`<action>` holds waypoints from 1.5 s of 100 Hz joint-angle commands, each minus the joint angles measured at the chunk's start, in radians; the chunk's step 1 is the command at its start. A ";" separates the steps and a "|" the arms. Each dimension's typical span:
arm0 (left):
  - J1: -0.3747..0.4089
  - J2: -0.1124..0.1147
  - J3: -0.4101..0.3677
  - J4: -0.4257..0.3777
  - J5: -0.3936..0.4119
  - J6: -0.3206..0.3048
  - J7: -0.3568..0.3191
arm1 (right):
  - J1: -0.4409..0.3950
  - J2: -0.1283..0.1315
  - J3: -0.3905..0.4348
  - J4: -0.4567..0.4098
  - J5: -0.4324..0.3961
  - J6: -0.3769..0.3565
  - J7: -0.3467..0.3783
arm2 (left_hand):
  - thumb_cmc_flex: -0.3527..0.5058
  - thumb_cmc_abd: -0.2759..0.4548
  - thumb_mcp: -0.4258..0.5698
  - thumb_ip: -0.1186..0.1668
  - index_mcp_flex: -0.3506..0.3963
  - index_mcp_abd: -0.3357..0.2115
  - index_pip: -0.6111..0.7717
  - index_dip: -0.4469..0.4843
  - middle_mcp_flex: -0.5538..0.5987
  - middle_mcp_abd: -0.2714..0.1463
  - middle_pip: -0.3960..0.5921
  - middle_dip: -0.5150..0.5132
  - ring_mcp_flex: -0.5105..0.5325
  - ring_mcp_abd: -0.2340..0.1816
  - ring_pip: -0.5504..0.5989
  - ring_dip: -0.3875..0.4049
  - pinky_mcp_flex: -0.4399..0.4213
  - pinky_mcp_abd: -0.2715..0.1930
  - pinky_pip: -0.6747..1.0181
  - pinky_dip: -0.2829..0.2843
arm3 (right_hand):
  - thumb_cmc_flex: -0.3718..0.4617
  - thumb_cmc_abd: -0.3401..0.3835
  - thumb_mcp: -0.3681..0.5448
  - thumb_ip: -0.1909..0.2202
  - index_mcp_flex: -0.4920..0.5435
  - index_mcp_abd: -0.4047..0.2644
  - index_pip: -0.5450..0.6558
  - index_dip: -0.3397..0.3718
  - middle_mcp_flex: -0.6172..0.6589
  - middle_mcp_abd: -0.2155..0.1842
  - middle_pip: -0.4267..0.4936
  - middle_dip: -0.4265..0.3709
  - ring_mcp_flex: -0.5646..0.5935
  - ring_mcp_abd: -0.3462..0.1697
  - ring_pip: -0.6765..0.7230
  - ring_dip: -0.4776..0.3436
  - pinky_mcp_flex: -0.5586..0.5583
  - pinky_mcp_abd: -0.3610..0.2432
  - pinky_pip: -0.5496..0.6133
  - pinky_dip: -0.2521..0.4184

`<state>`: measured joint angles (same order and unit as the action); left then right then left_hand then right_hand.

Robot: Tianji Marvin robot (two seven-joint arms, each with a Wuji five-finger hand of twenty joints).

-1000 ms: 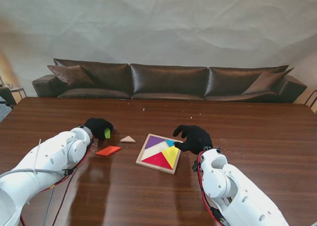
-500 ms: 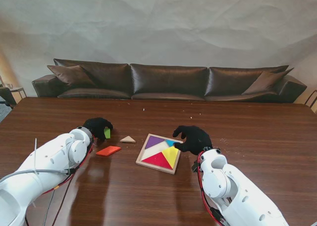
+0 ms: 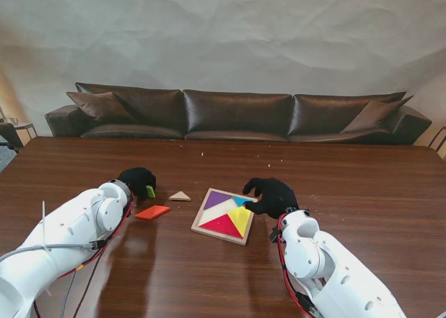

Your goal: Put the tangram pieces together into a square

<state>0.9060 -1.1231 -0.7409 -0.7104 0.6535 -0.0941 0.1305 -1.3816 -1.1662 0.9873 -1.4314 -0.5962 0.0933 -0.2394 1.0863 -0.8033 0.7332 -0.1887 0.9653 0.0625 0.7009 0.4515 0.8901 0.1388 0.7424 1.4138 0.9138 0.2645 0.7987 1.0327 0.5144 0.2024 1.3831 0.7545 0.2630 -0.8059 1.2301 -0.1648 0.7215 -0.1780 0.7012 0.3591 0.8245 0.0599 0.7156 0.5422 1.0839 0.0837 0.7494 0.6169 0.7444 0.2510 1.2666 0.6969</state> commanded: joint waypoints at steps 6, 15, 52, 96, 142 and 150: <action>0.021 0.003 0.001 0.004 0.000 0.011 -0.039 | -0.001 -0.003 -0.003 0.003 0.004 -0.005 0.016 | 0.061 0.052 0.037 0.049 0.092 -0.024 0.090 -0.070 -0.027 0.009 -0.053 0.015 0.002 0.013 0.050 -0.022 0.024 -0.075 0.069 0.020 | 0.016 0.016 0.020 -0.008 0.017 0.011 -0.002 -0.010 0.000 0.016 -0.007 -0.021 0.009 0.003 0.016 0.008 -0.131 -0.014 0.041 0.018; 0.023 0.009 -0.003 -0.011 0.005 0.015 -0.062 | 0.000 -0.003 -0.004 0.005 0.005 -0.006 0.016 | 0.032 0.048 0.040 0.041 0.096 -0.016 0.163 -0.137 -0.045 0.101 -0.336 -0.225 0.012 -0.033 0.054 -0.058 0.051 -0.123 0.077 0.006 | 0.015 0.021 0.019 -0.007 0.018 0.011 -0.003 -0.010 -0.001 0.016 -0.008 -0.021 0.008 0.003 0.016 0.008 -0.132 -0.014 0.041 0.018; 0.029 0.016 -0.009 -0.032 0.022 0.014 -0.069 | 0.004 -0.004 -0.006 0.016 0.007 -0.011 0.012 | 0.036 0.123 0.038 0.035 0.057 -0.028 0.072 -0.069 0.202 0.007 -0.511 -0.412 0.018 -0.061 -0.002 -0.047 -0.003 -0.029 -0.004 -0.017 | 0.015 0.032 0.018 -0.006 0.011 0.020 -0.004 -0.010 0.001 0.017 -0.007 -0.022 0.011 0.006 0.019 0.008 -0.131 -0.014 0.043 0.019; 0.063 0.024 -0.101 -0.093 0.047 -0.007 -0.060 | 0.007 -0.006 -0.008 0.023 0.010 -0.011 0.008 | 0.009 0.087 0.060 0.023 0.087 -0.039 0.100 -0.045 0.321 0.020 -0.480 -0.420 0.102 -0.027 0.042 -0.106 0.051 0.051 0.044 0.004 | 0.015 0.058 0.015 -0.002 0.001 0.027 0.000 -0.010 0.002 0.017 -0.007 -0.024 0.012 0.007 0.019 0.007 -0.131 -0.016 0.043 0.018; 0.122 0.037 -0.224 -0.243 0.029 0.008 -0.180 | 0.009 -0.006 -0.009 0.028 0.012 -0.011 0.011 | 0.016 0.097 0.065 0.020 0.081 0.002 0.126 -0.047 0.326 0.076 -0.459 -0.419 0.095 -0.015 0.098 -0.104 0.036 0.032 0.066 0.017 | 0.015 0.073 0.012 0.000 0.000 0.029 0.003 -0.011 0.000 0.019 -0.005 -0.024 0.012 0.007 0.020 0.007 -0.131 -0.019 0.045 0.017; 0.137 0.042 -0.248 -0.302 0.018 0.023 -0.232 | 0.010 -0.005 -0.009 0.028 0.012 -0.013 0.012 | 0.015 0.103 0.061 0.021 0.075 0.008 0.125 -0.045 0.319 0.075 -0.455 -0.414 0.092 -0.021 0.102 -0.105 0.036 0.033 0.066 0.019 | 0.014 0.075 0.012 0.000 0.000 0.029 0.003 -0.012 0.001 0.021 -0.004 -0.024 0.013 0.006 0.020 0.007 -0.130 -0.020 0.045 0.017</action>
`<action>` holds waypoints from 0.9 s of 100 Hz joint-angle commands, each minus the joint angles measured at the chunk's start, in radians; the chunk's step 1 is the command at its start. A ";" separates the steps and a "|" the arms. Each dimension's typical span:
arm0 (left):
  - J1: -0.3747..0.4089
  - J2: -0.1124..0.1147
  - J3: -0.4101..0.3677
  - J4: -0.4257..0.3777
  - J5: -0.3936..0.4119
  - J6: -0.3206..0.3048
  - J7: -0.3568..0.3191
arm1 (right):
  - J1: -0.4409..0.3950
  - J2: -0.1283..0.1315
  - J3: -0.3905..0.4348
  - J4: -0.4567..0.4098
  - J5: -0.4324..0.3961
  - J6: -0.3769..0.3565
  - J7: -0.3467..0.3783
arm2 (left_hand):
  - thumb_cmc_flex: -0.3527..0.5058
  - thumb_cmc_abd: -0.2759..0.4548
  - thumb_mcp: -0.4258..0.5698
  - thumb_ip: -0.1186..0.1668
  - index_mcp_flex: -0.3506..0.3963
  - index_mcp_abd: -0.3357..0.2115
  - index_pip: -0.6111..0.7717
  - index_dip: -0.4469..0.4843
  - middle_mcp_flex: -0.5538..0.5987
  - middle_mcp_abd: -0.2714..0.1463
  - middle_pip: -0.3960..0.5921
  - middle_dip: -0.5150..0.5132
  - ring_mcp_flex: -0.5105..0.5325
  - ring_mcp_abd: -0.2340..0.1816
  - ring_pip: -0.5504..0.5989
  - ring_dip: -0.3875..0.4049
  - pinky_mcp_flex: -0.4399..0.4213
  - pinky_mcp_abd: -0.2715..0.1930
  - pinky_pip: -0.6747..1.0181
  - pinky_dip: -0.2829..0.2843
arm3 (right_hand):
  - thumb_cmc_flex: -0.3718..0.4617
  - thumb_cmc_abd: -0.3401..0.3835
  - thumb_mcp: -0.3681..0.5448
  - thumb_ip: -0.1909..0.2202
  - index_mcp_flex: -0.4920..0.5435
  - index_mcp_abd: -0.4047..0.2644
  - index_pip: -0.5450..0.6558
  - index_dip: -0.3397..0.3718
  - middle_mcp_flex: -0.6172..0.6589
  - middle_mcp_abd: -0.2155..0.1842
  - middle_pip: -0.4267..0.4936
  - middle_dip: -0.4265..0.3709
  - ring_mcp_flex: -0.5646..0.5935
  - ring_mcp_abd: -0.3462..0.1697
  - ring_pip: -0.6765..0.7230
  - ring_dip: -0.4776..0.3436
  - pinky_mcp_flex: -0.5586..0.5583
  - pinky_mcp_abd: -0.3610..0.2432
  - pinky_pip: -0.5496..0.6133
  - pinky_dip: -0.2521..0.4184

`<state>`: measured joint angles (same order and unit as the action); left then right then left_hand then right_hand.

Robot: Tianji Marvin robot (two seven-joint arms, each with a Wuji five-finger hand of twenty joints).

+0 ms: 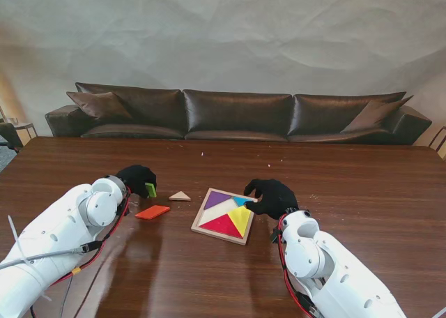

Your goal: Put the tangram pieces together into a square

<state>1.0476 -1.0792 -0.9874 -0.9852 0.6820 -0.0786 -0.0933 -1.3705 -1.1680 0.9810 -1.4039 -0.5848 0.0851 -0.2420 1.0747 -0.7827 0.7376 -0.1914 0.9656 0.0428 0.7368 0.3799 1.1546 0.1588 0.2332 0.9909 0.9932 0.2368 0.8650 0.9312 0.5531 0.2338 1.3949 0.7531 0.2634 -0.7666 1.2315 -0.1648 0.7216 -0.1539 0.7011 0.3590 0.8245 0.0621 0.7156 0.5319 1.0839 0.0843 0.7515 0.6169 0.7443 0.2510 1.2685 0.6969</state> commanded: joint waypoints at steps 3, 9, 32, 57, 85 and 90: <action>-0.001 0.000 -0.006 -0.047 -0.012 0.012 -0.027 | -0.001 -0.003 -0.002 0.001 0.000 -0.005 0.016 | 0.026 0.084 0.054 0.023 0.073 0.030 0.089 0.028 0.053 0.056 0.055 0.009 0.013 0.006 0.036 -0.004 -0.002 0.001 0.054 0.021 | 0.013 0.036 0.010 0.000 0.000 0.005 0.003 -0.012 0.000 0.018 -0.005 -0.014 0.013 0.006 0.018 0.007 -0.130 -0.020 0.044 0.017; 0.002 0.005 -0.011 -0.083 -0.014 0.022 -0.065 | -0.001 -0.003 -0.002 0.001 0.001 -0.004 0.017 | 0.022 0.089 0.052 0.023 0.068 0.029 0.088 0.032 0.053 0.053 0.057 0.009 0.014 0.001 0.037 -0.006 0.002 0.002 0.053 0.021 | 0.013 0.037 0.009 0.000 0.000 0.007 0.003 -0.012 0.000 0.018 -0.005 -0.014 0.012 0.005 0.018 0.007 -0.130 -0.020 0.044 0.017; -0.024 0.012 0.029 -0.149 -0.035 0.044 -0.154 | 0.002 -0.003 0.001 0.004 0.003 0.004 0.020 | 0.016 0.099 0.046 0.024 0.058 0.028 0.085 0.043 0.044 0.047 0.059 0.013 0.013 -0.012 0.038 -0.009 0.009 0.000 0.050 0.021 | 0.013 0.040 0.008 0.001 -0.002 0.008 0.002 -0.013 0.000 0.019 -0.005 -0.015 0.011 0.007 0.018 0.007 -0.132 -0.019 0.044 0.017; -0.098 0.000 0.145 -0.146 -0.087 0.074 -0.190 | 0.007 -0.003 0.011 0.014 0.011 0.013 0.027 | 0.012 0.103 0.040 0.023 0.050 0.025 0.082 0.056 0.040 0.041 0.060 0.018 0.014 -0.020 0.037 -0.009 0.015 -0.007 0.048 0.021 | 0.015 0.043 0.007 0.002 -0.003 0.010 0.002 -0.014 0.000 0.022 -0.005 -0.015 0.010 0.010 0.020 0.007 -0.134 -0.018 0.044 0.017; -0.163 -0.028 0.266 -0.133 -0.153 0.103 -0.189 | 0.014 -0.005 0.017 0.031 0.019 0.016 0.026 | 0.007 0.107 0.031 0.023 0.034 0.025 0.088 0.091 0.042 0.041 0.059 0.021 0.017 -0.026 0.041 -0.010 0.025 -0.006 0.054 0.026 | 0.016 0.044 0.006 0.002 -0.002 0.012 0.002 -0.014 -0.001 0.024 -0.005 -0.015 0.009 0.012 0.021 0.007 -0.138 -0.016 0.045 0.018; -0.171 -0.035 0.285 -0.129 -0.162 0.106 -0.180 | 0.015 -0.005 0.018 0.032 0.021 0.017 0.026 | 0.008 0.105 0.031 0.023 0.035 0.025 0.089 0.094 0.045 0.043 0.060 0.021 0.021 -0.026 0.043 -0.010 0.031 -0.005 0.057 0.027 | 0.017 0.044 0.006 0.002 -0.002 0.013 0.002 -0.014 -0.002 0.024 -0.006 -0.015 0.009 0.014 0.021 0.007 -0.138 -0.015 0.045 0.018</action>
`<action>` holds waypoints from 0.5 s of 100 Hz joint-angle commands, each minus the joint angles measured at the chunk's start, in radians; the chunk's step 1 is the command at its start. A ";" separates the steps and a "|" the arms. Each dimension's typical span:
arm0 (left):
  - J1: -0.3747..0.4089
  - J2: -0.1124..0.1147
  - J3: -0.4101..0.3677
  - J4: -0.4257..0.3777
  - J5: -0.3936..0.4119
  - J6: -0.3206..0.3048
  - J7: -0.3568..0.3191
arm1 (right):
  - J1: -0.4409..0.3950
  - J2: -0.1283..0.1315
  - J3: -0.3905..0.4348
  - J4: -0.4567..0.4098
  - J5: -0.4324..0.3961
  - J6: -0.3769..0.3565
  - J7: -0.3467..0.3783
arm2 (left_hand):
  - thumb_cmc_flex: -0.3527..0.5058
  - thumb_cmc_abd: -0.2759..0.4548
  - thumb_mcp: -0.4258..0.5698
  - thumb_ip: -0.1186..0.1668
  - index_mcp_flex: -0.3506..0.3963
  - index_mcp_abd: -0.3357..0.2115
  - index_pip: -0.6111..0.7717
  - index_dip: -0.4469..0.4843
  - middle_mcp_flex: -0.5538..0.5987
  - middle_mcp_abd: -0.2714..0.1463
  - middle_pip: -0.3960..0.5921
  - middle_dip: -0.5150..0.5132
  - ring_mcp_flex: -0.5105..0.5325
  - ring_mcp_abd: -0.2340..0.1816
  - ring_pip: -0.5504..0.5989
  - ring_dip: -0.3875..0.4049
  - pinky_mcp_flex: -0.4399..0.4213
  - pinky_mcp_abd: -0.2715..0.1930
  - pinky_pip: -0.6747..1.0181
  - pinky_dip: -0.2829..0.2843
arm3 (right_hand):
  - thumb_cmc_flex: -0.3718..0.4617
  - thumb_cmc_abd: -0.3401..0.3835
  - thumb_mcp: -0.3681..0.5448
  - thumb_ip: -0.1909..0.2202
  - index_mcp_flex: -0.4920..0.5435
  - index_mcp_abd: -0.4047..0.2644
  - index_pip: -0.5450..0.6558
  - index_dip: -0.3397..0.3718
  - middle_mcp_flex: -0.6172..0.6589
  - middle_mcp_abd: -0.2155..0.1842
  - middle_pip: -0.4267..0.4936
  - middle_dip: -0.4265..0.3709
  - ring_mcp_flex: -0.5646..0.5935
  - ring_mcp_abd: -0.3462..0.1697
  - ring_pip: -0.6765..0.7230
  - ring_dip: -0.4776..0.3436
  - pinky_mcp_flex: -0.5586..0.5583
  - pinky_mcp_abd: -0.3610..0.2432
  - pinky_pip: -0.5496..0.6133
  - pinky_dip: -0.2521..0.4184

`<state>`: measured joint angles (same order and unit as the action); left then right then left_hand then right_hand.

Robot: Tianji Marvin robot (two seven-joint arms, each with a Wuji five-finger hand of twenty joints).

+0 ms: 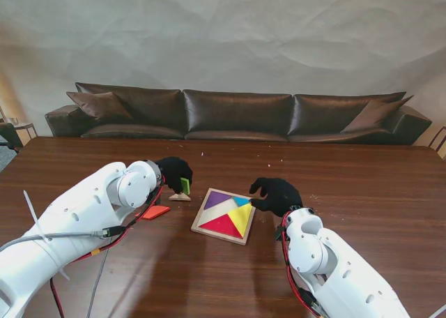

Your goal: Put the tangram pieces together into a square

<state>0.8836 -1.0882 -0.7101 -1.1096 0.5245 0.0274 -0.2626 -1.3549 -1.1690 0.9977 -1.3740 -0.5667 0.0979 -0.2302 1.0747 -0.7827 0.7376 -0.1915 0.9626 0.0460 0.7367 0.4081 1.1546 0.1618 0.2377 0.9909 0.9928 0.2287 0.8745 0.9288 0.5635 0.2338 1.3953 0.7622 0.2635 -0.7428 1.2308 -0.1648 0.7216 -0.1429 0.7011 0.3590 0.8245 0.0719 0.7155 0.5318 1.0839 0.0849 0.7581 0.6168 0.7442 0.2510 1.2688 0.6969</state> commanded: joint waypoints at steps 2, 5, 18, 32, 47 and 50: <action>-0.011 -0.029 0.015 -0.003 -0.008 0.002 -0.008 | -0.001 -0.004 0.002 0.003 0.003 0.004 0.014 | 0.006 0.104 0.030 0.022 0.037 0.021 0.091 0.069 0.045 0.040 0.055 0.021 0.023 -0.019 0.034 -0.008 0.022 -0.003 0.058 0.019 | 0.017 0.020 0.007 0.002 -0.002 0.002 0.002 -0.014 -0.002 0.014 -0.005 -0.015 0.009 0.012 0.015 0.007 -0.138 -0.015 0.044 0.018; -0.016 -0.033 0.026 -0.001 -0.014 0.006 -0.005 | 0.000 -0.004 0.002 0.004 0.003 0.005 0.014 | 0.007 0.104 0.030 0.022 0.035 0.022 0.091 0.071 0.046 0.041 0.055 0.021 0.024 -0.020 0.035 -0.008 0.024 -0.002 0.058 0.019 | 0.017 0.021 0.007 0.002 -0.002 0.001 0.002 -0.014 -0.001 0.013 -0.005 -0.015 0.008 0.012 0.015 0.007 -0.138 -0.016 0.044 0.018; -0.036 -0.051 0.071 0.013 -0.034 0.024 0.015 | 0.001 -0.003 0.004 0.006 0.004 0.007 0.018 | 0.002 0.099 0.028 0.019 0.034 0.026 0.096 0.079 0.053 0.043 0.058 0.021 0.035 -0.026 0.041 -0.011 0.040 0.002 0.066 0.021 | 0.017 0.021 0.007 0.002 0.000 0.001 0.003 -0.014 0.000 0.014 -0.005 -0.015 0.008 0.013 0.015 0.007 -0.138 -0.016 0.045 0.018; -0.058 -0.073 0.117 0.037 -0.053 0.046 0.038 | 0.007 -0.003 0.002 0.017 0.010 0.007 0.023 | -0.001 0.092 0.028 0.015 0.034 0.027 0.098 0.081 0.060 0.047 0.061 0.021 0.045 -0.031 0.050 -0.014 0.054 0.003 0.074 0.021 | 0.018 0.021 0.007 0.002 0.001 0.003 0.003 -0.014 -0.001 0.015 -0.006 -0.015 0.007 0.013 0.016 0.007 -0.139 -0.016 0.045 0.018; -0.075 -0.094 0.155 0.057 -0.071 0.062 0.057 | 0.006 -0.002 0.005 0.015 0.011 0.009 0.029 | -0.020 0.084 0.030 0.008 0.003 0.028 0.130 0.128 0.073 0.051 0.069 0.022 0.062 -0.046 0.071 -0.022 0.076 0.002 0.095 0.021 | 0.018 0.023 0.007 0.002 0.001 0.002 0.002 -0.015 -0.002 0.016 -0.005 -0.015 0.006 0.013 0.016 0.007 -0.141 -0.016 0.045 0.018; -0.076 -0.098 0.161 0.061 -0.071 0.066 0.065 | 0.005 -0.002 0.006 0.014 0.011 0.009 0.030 | -0.022 0.082 0.032 0.007 -0.003 0.029 0.136 0.136 0.074 0.049 0.071 0.023 0.063 -0.047 0.075 -0.023 0.079 0.001 0.099 0.020 | 0.018 0.024 0.007 0.002 0.001 0.002 0.002 -0.015 -0.003 0.015 -0.006 -0.015 0.006 0.013 0.016 0.007 -0.141 -0.016 0.045 0.018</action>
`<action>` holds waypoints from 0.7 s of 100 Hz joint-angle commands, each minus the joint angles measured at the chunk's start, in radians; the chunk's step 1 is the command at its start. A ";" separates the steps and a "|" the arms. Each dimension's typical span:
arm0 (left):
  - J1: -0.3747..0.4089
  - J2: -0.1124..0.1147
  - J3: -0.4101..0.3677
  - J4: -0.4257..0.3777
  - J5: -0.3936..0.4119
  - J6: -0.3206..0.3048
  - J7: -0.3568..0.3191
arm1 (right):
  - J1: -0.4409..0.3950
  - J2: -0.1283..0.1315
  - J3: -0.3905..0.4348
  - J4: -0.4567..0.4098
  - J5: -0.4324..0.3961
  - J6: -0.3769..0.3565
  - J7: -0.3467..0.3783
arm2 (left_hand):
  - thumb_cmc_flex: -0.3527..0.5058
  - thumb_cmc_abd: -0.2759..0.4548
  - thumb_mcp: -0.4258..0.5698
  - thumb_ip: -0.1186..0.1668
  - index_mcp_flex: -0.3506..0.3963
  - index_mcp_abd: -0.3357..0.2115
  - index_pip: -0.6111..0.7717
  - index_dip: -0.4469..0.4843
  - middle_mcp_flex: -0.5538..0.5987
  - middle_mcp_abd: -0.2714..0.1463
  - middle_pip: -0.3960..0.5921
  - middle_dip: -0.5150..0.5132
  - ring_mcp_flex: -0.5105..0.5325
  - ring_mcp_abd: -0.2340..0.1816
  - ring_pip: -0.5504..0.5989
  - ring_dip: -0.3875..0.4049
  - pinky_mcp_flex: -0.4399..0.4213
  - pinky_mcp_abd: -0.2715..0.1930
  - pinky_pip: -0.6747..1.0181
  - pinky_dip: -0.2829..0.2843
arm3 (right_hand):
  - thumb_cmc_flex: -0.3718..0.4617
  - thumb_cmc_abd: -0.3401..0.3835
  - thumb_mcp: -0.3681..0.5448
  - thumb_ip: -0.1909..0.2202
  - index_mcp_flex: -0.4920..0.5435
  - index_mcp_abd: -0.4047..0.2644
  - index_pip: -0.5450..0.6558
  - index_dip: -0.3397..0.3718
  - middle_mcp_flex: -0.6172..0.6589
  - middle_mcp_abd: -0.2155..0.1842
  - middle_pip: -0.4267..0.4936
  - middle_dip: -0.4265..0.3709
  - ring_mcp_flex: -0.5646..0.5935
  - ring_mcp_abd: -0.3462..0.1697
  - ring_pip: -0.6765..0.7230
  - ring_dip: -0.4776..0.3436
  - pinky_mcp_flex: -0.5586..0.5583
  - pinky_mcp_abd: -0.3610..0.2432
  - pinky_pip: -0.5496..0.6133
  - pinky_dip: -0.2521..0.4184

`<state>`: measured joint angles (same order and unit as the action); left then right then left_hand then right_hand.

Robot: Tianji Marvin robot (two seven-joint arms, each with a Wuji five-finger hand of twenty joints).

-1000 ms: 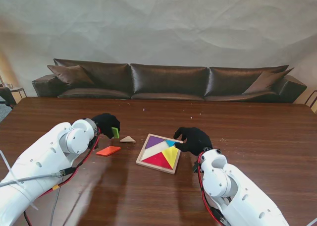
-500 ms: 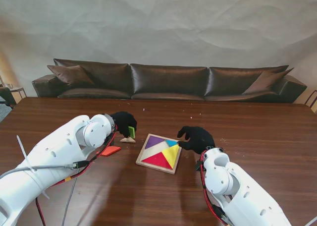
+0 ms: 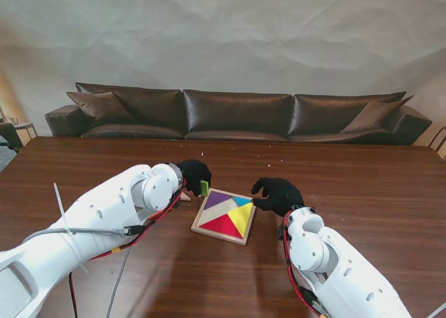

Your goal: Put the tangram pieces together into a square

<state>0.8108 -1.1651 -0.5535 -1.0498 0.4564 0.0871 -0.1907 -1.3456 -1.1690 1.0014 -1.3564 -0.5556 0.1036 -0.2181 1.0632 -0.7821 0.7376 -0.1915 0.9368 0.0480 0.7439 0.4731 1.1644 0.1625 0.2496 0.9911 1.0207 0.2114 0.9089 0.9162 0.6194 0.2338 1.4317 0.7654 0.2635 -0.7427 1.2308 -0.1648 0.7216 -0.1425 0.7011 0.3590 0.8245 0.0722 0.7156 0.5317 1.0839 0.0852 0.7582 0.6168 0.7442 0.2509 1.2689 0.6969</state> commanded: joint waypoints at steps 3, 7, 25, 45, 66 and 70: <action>-0.005 -0.026 0.011 0.005 -0.003 0.011 0.000 | -0.005 -0.001 0.003 -0.004 0.000 0.004 0.019 | -0.014 0.078 0.035 0.006 0.018 0.030 0.139 0.080 0.067 0.053 0.061 0.022 0.038 -0.030 0.047 -0.012 0.027 0.004 0.069 0.017 | 0.018 0.024 0.006 0.002 0.002 0.002 0.002 -0.014 -0.003 0.015 -0.006 -0.015 0.006 0.013 0.016 0.007 -0.141 -0.015 0.045 0.018; -0.008 -0.030 0.020 0.007 -0.004 0.017 0.004 | -0.006 -0.001 0.004 -0.005 0.000 0.005 0.021 | -0.017 0.078 0.037 0.004 0.016 0.029 0.146 0.083 0.068 0.052 0.063 0.022 0.041 -0.032 0.052 -0.014 0.032 0.007 0.075 0.018 | 0.019 0.024 0.006 0.003 0.001 0.003 0.002 -0.015 -0.003 0.016 -0.006 -0.015 0.005 0.013 0.016 0.007 -0.141 -0.016 0.045 0.018; -0.032 -0.044 0.072 0.024 0.008 0.024 0.011 | -0.008 0.000 0.007 -0.009 0.005 0.007 0.030 | -0.023 0.072 0.044 0.001 0.012 0.028 0.163 0.072 0.073 0.053 0.067 0.014 0.046 -0.030 0.075 -0.020 0.036 0.006 0.103 0.022 | 0.019 0.025 0.006 0.003 0.002 0.003 0.001 -0.015 -0.005 0.020 -0.006 -0.015 0.004 0.016 0.016 0.007 -0.143 -0.015 0.044 0.018; -0.064 -0.068 0.132 0.058 0.013 0.017 0.017 | -0.008 0.001 0.010 -0.009 0.008 0.009 0.038 | -0.028 0.071 0.046 -0.001 0.011 0.021 0.171 0.063 0.072 0.047 0.068 0.008 0.046 -0.034 0.079 -0.025 0.037 -0.001 0.109 0.019 | 0.019 0.027 0.005 0.003 0.003 0.005 0.001 -0.014 -0.006 0.021 -0.006 -0.015 0.003 0.016 0.017 0.007 -0.145 -0.015 0.044 0.018; -0.058 -0.085 0.146 0.050 -0.007 0.048 0.026 | -0.008 0.003 0.013 -0.009 0.011 0.011 0.045 | -0.053 0.073 0.042 -0.002 0.011 0.027 0.184 0.061 0.071 0.049 0.080 0.018 0.043 -0.035 0.089 -0.025 0.033 -0.003 0.119 0.018 | 0.020 0.028 0.005 0.003 0.004 0.007 0.000 -0.014 -0.008 0.023 -0.006 -0.015 0.001 0.016 0.018 0.007 -0.147 -0.014 0.045 0.019; -0.055 -0.086 0.147 0.044 -0.011 0.052 0.024 | -0.008 0.003 0.014 -0.009 0.012 0.012 0.047 | -0.053 0.075 0.042 -0.002 0.010 0.027 0.184 0.061 0.069 0.050 0.082 0.020 0.043 -0.035 0.091 -0.025 0.034 -0.003 0.121 0.018 | 0.020 0.030 0.005 0.004 0.004 0.009 0.000 -0.014 -0.009 0.024 -0.006 -0.015 0.001 0.016 0.018 0.007 -0.147 -0.013 0.045 0.019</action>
<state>0.7485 -1.2383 -0.4089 -0.9870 0.4514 0.1354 -0.1493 -1.3477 -1.1660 1.0146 -1.3603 -0.5455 0.1125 -0.1895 1.0227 -0.7820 0.7419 -0.1915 0.9137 0.0496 0.7915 0.4975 1.1683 0.1641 0.2873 0.9916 1.0409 0.2000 0.9633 0.8936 0.6355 0.2342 1.4817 0.7659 0.2635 -0.7423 1.2308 -0.1648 0.7216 -0.1403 0.7011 0.3590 0.8245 0.0805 0.7156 0.5316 1.0839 0.0962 0.7593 0.6168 0.7442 0.2509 1.2693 0.6969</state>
